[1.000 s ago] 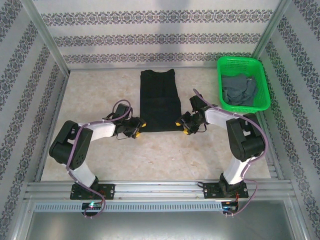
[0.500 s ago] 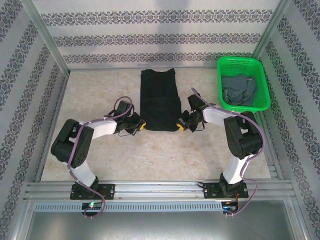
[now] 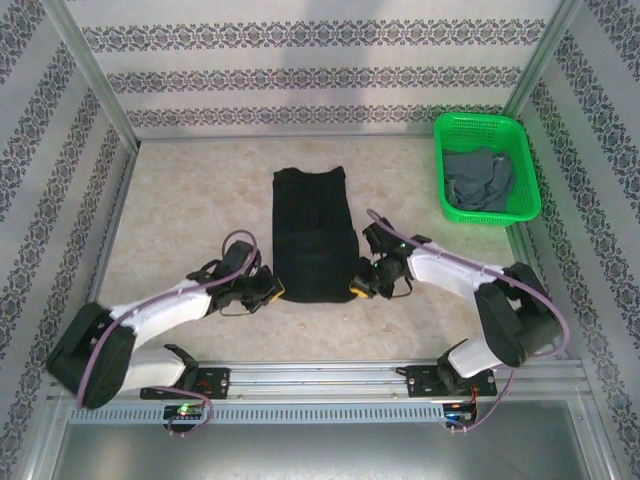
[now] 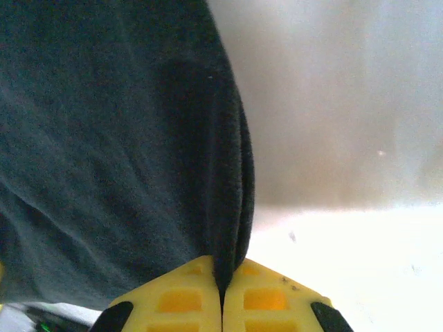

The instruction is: Fold and stack the t-shirts

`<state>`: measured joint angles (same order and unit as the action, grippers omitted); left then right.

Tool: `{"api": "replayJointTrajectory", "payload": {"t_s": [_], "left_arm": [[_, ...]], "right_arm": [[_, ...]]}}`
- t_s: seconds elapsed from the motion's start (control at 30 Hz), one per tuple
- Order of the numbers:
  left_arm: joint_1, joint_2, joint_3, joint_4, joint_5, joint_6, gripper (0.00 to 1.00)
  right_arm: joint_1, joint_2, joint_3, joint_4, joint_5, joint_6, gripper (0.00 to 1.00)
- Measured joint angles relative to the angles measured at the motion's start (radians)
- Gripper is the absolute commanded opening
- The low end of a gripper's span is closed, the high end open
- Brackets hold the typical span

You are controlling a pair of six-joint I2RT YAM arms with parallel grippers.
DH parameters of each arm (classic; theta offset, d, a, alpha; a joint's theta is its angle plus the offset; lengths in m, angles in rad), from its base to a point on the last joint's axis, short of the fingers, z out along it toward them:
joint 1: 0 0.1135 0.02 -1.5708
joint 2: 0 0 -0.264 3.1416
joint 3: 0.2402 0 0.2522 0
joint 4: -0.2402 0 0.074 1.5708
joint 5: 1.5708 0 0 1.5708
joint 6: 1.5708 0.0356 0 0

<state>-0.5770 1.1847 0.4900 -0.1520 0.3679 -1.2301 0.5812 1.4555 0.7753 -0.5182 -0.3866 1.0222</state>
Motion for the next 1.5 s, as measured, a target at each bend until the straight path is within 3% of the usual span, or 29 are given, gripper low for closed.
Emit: {"api": "replayJointTrajectory", "payload": {"t_s": [0.13,0.23,0.53,0.7,0.93,1.3,1.33,1.4,1.43,1.5], "left_arm": [[-0.043,-0.238,-0.060,-0.140,-0.030,0.000,0.00],[-0.049,-0.346,-0.027,-0.237,-0.056,0.005,0.00],[-0.051,-0.318,0.237,-0.309,-0.182,0.063,0.00],[-0.014,-0.174,0.328,-0.250,-0.196,0.087,0.00],[0.135,0.085,0.449,-0.124,-0.135,0.101,0.00],[0.289,0.500,0.744,0.024,-0.020,0.158,0.00],[0.298,0.555,0.782,0.037,-0.016,0.165,0.03],[0.314,0.651,0.846,0.060,-0.008,0.178,0.20],[0.323,0.701,0.879,0.071,-0.004,0.188,0.31],[0.336,0.783,0.938,0.076,-0.001,0.209,0.42]], "right_arm": [[0.122,-0.123,-0.044,-0.066,0.008,0.042,0.00],[0.156,-0.186,-0.012,-0.130,0.034,0.057,0.00],[0.113,-0.200,0.303,-0.310,0.160,0.060,0.00],[0.024,-0.138,0.422,-0.340,0.177,0.041,0.00],[-0.069,0.027,0.554,-0.338,0.164,0.014,0.00],[-0.223,0.427,0.872,-0.245,0.109,-0.029,0.00],[-0.233,0.475,0.910,-0.227,0.106,-0.035,0.04],[-0.248,0.567,0.980,-0.200,0.100,-0.051,0.13],[-0.256,0.615,1.018,-0.190,0.096,-0.056,0.22],[-0.270,0.693,1.080,-0.172,0.082,-0.068,0.39]]}}
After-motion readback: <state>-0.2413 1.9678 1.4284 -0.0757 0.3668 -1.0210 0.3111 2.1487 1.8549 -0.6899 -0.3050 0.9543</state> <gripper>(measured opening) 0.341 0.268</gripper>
